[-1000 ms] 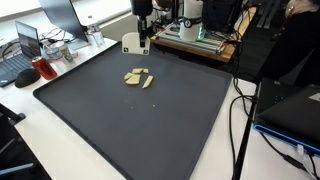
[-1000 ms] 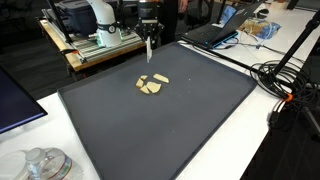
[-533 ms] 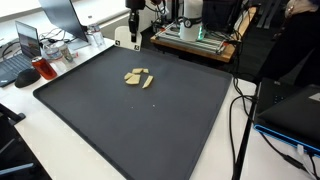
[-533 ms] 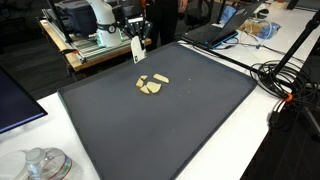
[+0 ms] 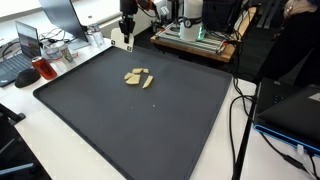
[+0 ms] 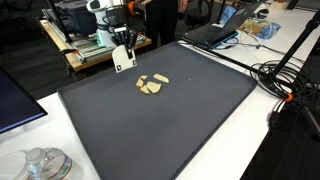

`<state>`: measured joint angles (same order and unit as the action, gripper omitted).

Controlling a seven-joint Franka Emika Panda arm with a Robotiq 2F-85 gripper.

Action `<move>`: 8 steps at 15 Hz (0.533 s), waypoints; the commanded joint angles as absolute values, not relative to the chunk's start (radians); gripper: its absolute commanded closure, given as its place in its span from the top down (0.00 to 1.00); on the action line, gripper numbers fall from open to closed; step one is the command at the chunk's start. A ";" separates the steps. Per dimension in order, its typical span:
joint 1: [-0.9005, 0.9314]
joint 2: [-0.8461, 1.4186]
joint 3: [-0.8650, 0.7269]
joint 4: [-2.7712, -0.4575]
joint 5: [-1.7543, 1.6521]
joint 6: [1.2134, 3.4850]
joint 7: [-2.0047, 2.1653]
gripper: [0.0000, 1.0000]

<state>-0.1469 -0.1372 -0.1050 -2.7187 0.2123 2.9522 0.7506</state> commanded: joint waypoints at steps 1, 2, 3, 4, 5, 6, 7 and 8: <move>-0.073 -0.094 -0.190 -2.681 0.431 2.905 0.585 0.01; -0.060 -0.088 -0.210 -2.667 0.502 2.876 0.520 0.01; -0.057 -0.079 -0.225 -2.653 0.559 2.851 0.468 0.01; -0.052 -0.071 -0.241 -2.636 0.623 2.823 0.403 0.01; -0.051 -0.060 -0.253 -2.618 0.680 2.794 0.344 0.01; -0.057 -0.036 -0.262 -2.597 0.724 2.775 0.300 0.01; -0.063 -0.016 -0.271 -2.579 0.765 2.752 0.257 0.01; -0.068 0.002 -0.278 -2.563 0.801 2.732 0.215 0.01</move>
<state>-0.0678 -0.0621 -0.2461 -2.6310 0.6856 2.7983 0.3386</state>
